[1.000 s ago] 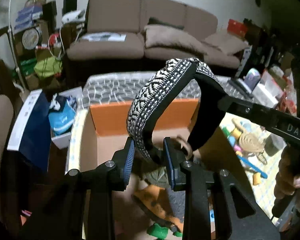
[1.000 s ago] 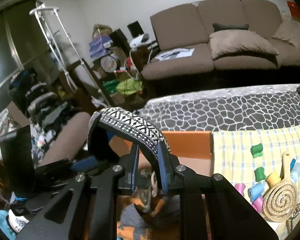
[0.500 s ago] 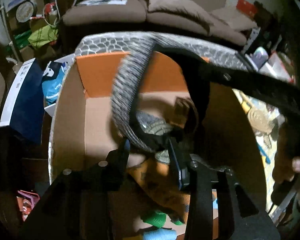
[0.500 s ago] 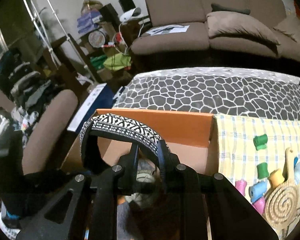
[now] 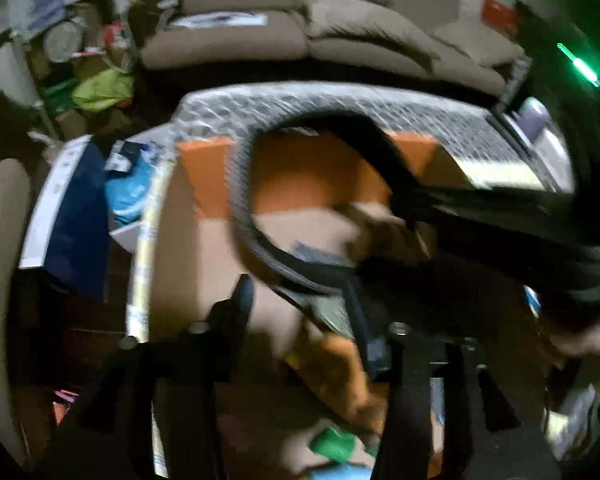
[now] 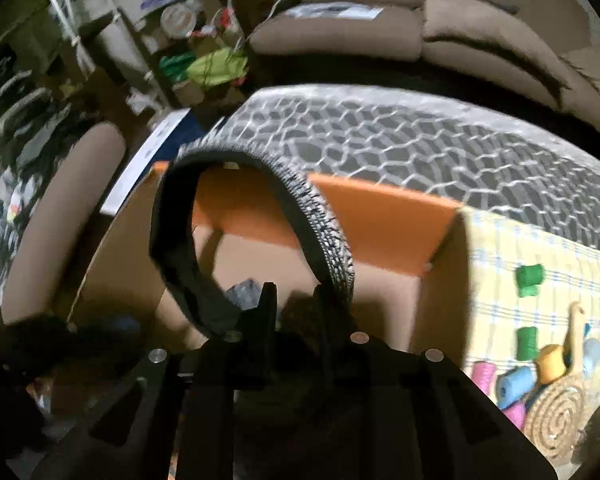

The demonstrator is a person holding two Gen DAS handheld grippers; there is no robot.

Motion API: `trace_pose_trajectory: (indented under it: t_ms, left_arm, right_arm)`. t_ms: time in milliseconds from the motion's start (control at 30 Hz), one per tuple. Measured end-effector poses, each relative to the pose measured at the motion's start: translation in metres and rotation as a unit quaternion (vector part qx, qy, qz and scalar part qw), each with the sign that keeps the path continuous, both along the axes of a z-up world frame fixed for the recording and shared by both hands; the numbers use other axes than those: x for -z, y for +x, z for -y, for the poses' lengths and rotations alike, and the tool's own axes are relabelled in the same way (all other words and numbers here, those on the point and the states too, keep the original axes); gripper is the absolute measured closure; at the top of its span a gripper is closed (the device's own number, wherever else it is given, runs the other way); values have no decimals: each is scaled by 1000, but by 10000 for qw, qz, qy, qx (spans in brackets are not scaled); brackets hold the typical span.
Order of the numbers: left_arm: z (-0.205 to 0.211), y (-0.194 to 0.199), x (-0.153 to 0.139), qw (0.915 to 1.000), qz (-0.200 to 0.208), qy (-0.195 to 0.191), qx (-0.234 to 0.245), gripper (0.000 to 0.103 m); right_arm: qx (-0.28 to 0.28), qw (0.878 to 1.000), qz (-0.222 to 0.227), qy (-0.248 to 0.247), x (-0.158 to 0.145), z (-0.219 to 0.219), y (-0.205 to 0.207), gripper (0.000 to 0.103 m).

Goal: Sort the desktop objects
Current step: 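Lower the headband into the orange box and open both tools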

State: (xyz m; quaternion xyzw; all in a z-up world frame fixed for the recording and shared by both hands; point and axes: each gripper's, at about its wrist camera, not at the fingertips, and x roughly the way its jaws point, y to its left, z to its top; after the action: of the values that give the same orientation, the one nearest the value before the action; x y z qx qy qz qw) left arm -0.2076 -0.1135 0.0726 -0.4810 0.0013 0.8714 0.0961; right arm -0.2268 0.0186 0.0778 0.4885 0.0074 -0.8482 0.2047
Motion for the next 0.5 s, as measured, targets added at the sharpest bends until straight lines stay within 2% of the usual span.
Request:
trace_pose_trajectory:
  t_ms: [67, 133, 233, 333, 500]
  left_arm:
    - [5, -11, -1, 9997, -39, -11, -222, 49]
    - [7, -22, 2, 9992, 14, 2, -389, 49]
    - [-1, -31, 10, 9994, 35, -116, -315, 49]
    - [-8, -41, 23, 9989, 76, -337, -325, 49]
    - [-7, -57, 43, 9977, 367, -244, -524, 49]
  right_arm:
    - [124, 9998, -160, 13, -6, -5, 3, 80]
    - [184, 9995, -247, 82, -8, -7, 1, 80]
    - [228, 9990, -332, 200, -9, -7, -2, 79]
    - [199, 9985, -500, 43, -18, -9, 0, 79]
    - [252, 9960, -848, 148, -30, -11, -1, 71]
